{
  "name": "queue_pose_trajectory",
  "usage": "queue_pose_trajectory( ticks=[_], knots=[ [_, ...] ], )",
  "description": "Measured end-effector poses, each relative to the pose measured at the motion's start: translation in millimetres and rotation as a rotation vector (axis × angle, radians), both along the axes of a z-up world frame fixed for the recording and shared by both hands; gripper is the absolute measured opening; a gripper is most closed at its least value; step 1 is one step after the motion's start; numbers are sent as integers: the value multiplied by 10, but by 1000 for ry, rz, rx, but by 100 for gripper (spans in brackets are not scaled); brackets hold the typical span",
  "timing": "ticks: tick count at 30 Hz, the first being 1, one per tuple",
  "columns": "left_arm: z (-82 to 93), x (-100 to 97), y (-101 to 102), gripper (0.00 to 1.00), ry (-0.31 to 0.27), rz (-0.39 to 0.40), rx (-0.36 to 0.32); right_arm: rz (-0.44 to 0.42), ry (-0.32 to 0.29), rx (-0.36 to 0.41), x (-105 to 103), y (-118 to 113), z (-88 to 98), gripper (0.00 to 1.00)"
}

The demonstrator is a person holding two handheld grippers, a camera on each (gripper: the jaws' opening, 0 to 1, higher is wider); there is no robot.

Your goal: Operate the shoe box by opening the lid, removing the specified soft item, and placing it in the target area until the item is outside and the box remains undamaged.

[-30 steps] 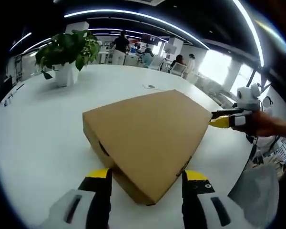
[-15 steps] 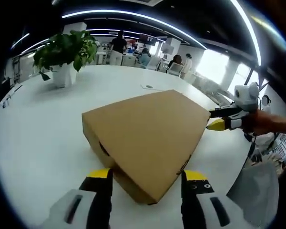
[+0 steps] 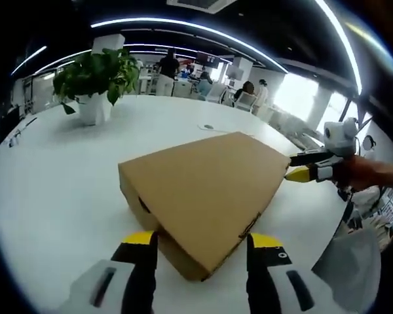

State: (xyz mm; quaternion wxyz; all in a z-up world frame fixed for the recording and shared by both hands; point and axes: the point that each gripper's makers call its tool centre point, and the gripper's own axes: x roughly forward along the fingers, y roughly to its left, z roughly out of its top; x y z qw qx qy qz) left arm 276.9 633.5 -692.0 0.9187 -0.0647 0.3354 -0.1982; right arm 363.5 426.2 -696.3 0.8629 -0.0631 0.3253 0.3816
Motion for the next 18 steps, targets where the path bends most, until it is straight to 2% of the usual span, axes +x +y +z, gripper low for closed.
queue_pose_trajectory(
  ticks=[13, 18],
  knots=[
    [307, 52, 56, 53, -60, 42, -36, -10, -44, 55, 55, 14, 292, 43],
    [474, 71, 32, 60, -97, 27, -65, -34, -75, 110, 109, 32, 502, 43]
  ],
)
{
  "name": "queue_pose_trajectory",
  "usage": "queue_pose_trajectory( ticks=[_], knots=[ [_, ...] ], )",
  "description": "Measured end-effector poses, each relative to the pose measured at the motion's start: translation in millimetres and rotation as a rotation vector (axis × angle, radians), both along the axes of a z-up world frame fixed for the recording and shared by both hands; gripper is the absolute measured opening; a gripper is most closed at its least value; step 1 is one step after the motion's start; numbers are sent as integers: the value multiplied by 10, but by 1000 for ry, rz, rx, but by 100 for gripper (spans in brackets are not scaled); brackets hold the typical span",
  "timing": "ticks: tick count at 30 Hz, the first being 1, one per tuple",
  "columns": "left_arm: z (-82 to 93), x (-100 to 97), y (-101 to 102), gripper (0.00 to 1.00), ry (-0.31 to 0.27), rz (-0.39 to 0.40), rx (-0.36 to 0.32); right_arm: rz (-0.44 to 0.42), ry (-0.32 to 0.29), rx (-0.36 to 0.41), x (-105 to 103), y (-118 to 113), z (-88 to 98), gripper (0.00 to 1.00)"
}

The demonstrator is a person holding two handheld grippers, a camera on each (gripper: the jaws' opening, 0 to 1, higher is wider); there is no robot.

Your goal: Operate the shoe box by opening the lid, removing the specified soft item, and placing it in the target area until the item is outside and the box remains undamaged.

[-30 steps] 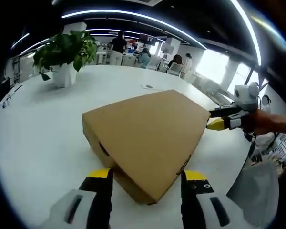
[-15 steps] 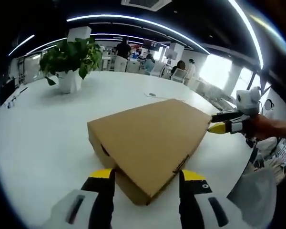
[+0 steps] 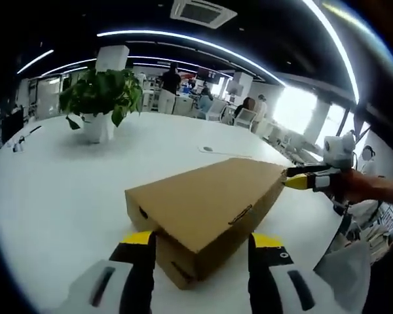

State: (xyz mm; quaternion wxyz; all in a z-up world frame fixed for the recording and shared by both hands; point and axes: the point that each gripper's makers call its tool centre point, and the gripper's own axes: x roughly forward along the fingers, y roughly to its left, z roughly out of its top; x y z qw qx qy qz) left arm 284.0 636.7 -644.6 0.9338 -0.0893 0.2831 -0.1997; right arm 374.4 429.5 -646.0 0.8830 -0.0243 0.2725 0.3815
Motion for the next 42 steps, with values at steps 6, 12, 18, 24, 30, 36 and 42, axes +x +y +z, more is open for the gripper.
queue_pose_trajectory(
  ticks=[6, 12, 18, 24, 30, 36, 42],
  knots=[
    [140, 60, 28, 59, -32, -1, 17, -18, -35, 51, 91, 38, 240, 42],
    [183, 91, 12, 60, -50, -33, 73, -20, -50, 71, 186, 74, 375, 42],
    [240, 162, 85, 54, -70, -13, 93, -23, -64, 91, 286, 119, 507, 42],
    [295, 255, 170, 47, -92, 12, 132, -35, -70, 117, 411, 169, 630, 42],
    [322, 325, 254, 39, -107, 63, 147, -38, -72, 126, 463, 199, 685, 42],
    [347, 393, 398, 24, -121, 142, 174, -31, -79, 119, 514, 226, 728, 41],
    [403, 461, 472, 15, -136, 183, 215, -40, -83, 131, 585, 262, 781, 41]
  ],
)
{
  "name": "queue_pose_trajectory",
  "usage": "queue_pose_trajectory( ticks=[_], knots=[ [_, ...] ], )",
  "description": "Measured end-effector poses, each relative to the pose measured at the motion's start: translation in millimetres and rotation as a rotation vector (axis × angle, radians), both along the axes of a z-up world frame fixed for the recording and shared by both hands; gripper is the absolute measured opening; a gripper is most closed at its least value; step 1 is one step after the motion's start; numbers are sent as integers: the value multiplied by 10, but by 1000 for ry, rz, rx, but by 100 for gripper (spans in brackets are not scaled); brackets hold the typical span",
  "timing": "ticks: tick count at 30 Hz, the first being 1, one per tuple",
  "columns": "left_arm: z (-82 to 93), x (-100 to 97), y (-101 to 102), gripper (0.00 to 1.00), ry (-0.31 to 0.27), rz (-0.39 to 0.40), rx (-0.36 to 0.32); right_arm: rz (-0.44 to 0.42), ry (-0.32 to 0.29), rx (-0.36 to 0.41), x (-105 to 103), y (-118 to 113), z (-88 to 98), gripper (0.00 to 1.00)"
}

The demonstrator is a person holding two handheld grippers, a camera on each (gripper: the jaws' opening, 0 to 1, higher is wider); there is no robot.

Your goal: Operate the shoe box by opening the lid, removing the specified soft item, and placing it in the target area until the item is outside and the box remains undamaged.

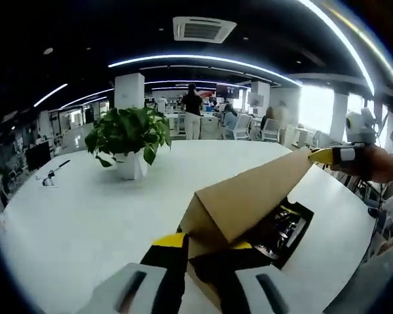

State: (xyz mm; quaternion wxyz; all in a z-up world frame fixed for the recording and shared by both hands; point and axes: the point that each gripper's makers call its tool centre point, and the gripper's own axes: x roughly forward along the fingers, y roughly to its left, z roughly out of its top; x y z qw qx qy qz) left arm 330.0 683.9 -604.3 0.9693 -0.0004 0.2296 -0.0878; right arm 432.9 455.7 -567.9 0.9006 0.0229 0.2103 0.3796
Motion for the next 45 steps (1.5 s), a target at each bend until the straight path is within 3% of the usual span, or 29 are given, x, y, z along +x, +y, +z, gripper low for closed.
queue_pose_trajectory(
  ticks=[7, 12, 19, 28, 32, 39, 41, 45],
  knots=[
    [22, 67, 58, 11, 3, 19, 50, -1, -2, 11, 26, 28, 48, 41],
    [38, 84, 79, 10, 9, 28, 47, 22, 6, 8, 42, 29, 70, 41],
    [63, 139, 99, 10, 18, 37, 32, 35, -27, -11, 73, -58, 125, 32],
    [91, 204, 130, 9, 19, 47, 12, 60, -28, -87, 55, -89, -19, 32],
    [94, 214, 139, 9, 19, 46, 5, 7, -8, -130, 181, -184, -151, 22],
    [93, 221, 146, 9, 23, 48, -4, -53, 5, -102, 339, -231, -155, 9],
    [94, 226, 146, 9, 23, 48, -2, -71, 36, -80, 362, -232, -180, 9],
    [98, 240, 156, 9, 20, 52, -6, -64, 32, -80, 367, -166, -191, 5]
  ],
)
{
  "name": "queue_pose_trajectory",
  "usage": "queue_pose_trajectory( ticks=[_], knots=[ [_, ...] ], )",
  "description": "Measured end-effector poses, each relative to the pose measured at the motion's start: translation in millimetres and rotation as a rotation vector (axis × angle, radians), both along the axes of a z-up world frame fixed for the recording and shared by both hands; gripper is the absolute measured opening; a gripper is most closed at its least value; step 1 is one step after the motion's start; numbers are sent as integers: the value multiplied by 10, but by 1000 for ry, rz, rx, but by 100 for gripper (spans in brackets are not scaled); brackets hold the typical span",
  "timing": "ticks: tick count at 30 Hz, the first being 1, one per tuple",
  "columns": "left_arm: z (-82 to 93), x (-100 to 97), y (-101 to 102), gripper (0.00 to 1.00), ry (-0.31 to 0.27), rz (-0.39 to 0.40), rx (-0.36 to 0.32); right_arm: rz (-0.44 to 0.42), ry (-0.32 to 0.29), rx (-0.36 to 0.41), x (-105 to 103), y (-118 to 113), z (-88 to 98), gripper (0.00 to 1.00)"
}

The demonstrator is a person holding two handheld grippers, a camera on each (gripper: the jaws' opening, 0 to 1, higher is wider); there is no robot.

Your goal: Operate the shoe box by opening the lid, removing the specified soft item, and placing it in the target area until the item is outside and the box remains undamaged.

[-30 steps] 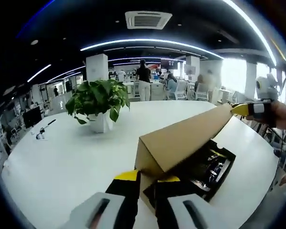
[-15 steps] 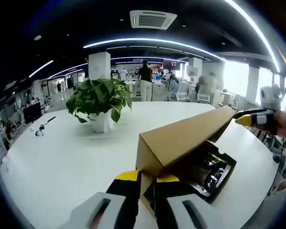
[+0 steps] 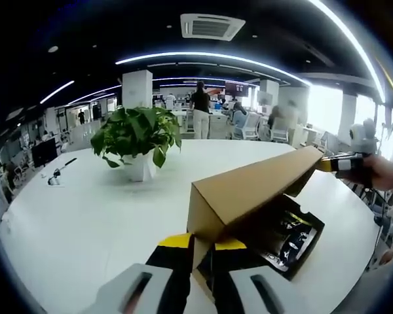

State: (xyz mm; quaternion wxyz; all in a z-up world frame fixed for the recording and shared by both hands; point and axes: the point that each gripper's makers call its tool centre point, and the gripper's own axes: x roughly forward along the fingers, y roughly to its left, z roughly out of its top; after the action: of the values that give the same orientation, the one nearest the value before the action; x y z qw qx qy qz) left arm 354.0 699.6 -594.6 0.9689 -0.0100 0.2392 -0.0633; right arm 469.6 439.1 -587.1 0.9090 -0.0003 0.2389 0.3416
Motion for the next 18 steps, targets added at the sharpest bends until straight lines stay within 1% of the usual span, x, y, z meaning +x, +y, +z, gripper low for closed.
queue_pose_trajectory(
  ticks=[3, 12, 18],
  knots=[
    [4, 10, 7, 9, -1, 1, 1, 4, -1, -4, 4, 43, -12, 2],
    [-4, 55, 44, 7, -2, 5, 11, 2, 6, 5, 97, 71, -45, 2],
    [-184, 42, 86, 5, 31, 19, -1, 2, 9, 3, 172, 97, -104, 2]
  ],
)
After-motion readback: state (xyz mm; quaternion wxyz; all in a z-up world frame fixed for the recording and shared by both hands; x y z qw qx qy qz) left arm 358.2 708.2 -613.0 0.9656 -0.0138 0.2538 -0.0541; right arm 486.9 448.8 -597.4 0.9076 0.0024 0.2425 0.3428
